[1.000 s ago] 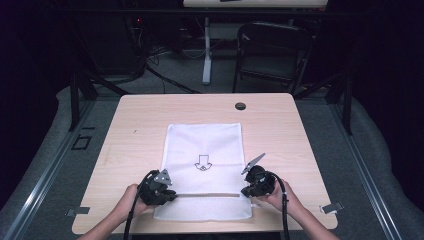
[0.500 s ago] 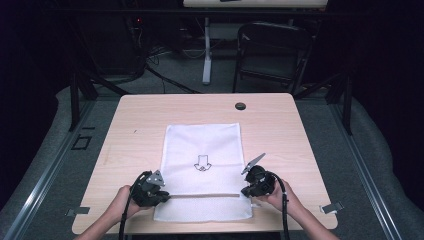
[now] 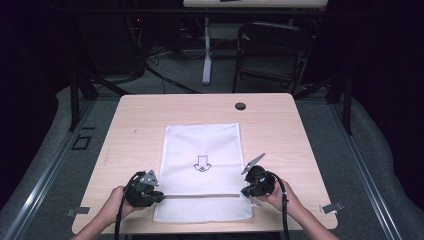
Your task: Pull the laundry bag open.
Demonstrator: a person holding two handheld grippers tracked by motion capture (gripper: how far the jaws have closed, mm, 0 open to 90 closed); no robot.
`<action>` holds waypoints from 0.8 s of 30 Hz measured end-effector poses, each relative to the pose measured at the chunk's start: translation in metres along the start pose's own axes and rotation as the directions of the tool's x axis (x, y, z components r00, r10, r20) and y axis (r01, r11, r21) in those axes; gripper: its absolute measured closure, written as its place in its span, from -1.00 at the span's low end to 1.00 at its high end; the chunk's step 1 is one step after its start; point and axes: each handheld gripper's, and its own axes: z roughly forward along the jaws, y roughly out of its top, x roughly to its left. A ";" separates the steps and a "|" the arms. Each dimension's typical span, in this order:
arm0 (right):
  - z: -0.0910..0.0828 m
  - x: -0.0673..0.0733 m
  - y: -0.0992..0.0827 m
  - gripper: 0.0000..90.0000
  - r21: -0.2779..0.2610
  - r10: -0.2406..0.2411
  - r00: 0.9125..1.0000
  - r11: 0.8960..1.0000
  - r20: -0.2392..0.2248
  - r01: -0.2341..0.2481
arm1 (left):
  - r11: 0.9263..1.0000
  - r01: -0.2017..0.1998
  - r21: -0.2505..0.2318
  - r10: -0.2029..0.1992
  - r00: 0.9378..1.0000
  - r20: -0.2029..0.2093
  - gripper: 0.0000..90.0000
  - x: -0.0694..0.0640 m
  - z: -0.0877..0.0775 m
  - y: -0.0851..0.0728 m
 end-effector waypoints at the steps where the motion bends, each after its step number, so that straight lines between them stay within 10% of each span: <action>1: 0.000 0.000 0.000 1.00 0.002 -0.001 1.000 1.000 0.000 0.001 | 1.000 0.004 0.003 -0.004 1.000 -0.003 0.84 0.001 -0.001 -0.001; 19: -0.001 0.001 0.000 1.00 0.003 -0.015 1.000 1.000 0.010 0.015 | 0.998 0.066 0.003 -0.066 0.998 -0.011 0.78 0.008 -0.006 -0.017; 24: -0.005 0.006 0.003 0.44 -0.012 -0.045 0.999 0.999 -0.013 0.045 | 0.994 0.108 -0.031 -0.109 0.994 -0.009 -0.02 0.007 -0.009 -0.018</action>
